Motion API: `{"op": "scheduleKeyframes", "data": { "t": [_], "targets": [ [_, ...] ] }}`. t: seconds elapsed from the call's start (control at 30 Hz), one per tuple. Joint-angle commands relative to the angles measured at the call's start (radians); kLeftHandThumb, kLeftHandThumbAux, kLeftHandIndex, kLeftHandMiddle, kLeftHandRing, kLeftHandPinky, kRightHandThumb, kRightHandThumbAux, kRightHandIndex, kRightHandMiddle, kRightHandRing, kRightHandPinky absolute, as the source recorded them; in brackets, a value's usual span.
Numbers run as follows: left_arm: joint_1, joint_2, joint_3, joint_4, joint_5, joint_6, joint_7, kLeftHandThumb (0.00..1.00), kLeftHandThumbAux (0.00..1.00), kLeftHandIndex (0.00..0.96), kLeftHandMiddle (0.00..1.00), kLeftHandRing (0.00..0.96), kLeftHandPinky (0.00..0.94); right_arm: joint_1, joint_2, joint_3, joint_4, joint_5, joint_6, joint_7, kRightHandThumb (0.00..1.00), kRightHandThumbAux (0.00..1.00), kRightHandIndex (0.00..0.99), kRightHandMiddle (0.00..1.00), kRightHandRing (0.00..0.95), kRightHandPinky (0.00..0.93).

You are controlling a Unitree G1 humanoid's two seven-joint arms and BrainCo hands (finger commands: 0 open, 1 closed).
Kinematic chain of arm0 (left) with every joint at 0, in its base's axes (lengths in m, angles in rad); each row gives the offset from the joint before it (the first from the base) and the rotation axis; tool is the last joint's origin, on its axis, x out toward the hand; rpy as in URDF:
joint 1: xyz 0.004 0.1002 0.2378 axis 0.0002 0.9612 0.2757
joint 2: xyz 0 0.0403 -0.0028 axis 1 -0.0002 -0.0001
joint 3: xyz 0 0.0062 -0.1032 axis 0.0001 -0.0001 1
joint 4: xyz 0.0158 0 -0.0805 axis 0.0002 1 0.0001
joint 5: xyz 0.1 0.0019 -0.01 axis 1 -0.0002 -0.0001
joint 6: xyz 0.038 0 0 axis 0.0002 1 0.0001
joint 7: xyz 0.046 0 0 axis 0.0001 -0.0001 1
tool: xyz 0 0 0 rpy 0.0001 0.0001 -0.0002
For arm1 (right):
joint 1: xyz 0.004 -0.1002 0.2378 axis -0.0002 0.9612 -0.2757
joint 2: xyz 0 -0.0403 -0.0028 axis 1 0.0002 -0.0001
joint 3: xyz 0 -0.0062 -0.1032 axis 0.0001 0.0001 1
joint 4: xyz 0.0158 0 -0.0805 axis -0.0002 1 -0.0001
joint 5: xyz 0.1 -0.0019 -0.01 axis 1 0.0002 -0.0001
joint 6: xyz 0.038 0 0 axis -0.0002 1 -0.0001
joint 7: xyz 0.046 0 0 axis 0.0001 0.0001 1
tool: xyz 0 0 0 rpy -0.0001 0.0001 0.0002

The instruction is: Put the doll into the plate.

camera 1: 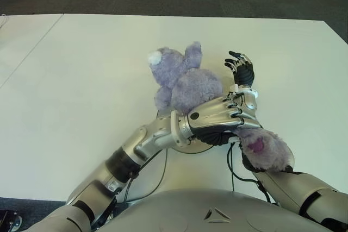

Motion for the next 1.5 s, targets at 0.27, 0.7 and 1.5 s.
{"op": "scheduleKeyframes", "data": {
  "t": [0.27, 0.7, 1.5],
  "targets": [
    [0.133, 0.037, -0.053, -0.016, -0.100, 0.092, -0.148, 0.723, 0.701, 0.428, 0.768, 0.820, 0.841, 0.233, 0.077, -0.030, 0.151, 0.036, 0.128, -0.019, 1.000, 0.694, 0.429, 0.318, 0.447, 0.383],
    [0.246, 0.061, -0.041, -0.083, -0.284, 0.259, -0.282, 0.676, 0.712, 0.405, 0.505, 0.534, 0.541, 0.234, 0.083, -0.022, 0.150, 0.029, 0.121, -0.020, 1.000, 0.693, 0.427, 0.311, 0.435, 0.400],
    [0.323, 0.155, -0.042, -0.165, -0.745, 0.514, -0.592, 0.058, 0.573, 0.000, 0.079, 0.109, 0.119, 0.232, 0.083, -0.022, 0.151, 0.031, 0.127, -0.007, 1.000, 0.692, 0.427, 0.316, 0.425, 0.423]
  ]
}}
